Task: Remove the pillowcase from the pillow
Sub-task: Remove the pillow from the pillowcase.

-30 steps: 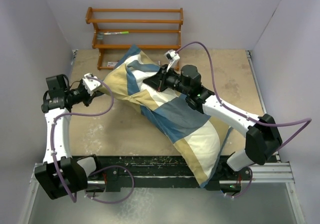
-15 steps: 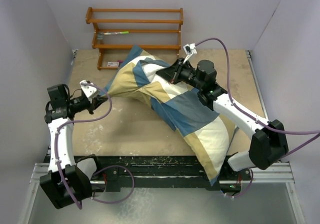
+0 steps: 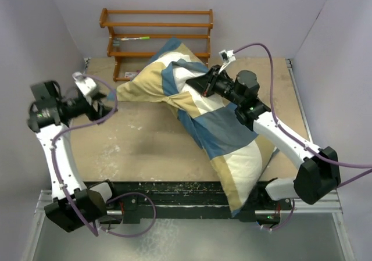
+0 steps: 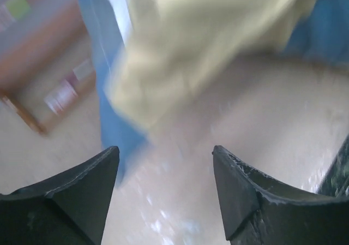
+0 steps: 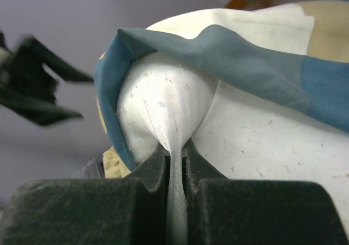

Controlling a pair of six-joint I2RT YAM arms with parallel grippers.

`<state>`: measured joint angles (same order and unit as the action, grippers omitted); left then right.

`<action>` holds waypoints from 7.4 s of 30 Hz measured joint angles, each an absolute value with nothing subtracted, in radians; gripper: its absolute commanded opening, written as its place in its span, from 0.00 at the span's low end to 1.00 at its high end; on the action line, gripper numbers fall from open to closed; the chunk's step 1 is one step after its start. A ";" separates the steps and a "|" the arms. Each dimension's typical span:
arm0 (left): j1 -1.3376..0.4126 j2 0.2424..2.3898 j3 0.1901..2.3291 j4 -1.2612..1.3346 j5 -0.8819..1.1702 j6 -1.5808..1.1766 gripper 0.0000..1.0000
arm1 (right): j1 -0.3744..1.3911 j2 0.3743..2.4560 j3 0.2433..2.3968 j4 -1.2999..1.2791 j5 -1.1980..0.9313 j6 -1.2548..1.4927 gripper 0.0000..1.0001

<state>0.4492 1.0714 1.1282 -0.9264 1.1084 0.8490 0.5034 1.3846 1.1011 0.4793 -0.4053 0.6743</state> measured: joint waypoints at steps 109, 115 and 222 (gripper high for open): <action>0.300 0.820 0.839 -0.908 0.960 1.193 0.00 | 0.727 1.689 1.164 0.526 0.005 1.000 0.00; 0.293 0.799 0.723 -0.678 0.944 1.151 0.07 | 0.695 1.576 1.134 0.446 -0.032 1.010 0.00; 0.207 1.541 0.946 -0.513 0.582 0.248 0.00 | 1.140 2.145 1.765 -0.090 0.034 -0.224 0.92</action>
<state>0.2073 1.5406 0.9463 -0.5133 0.5823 0.2481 1.1400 2.1448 1.7645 -0.0902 0.0341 -0.2245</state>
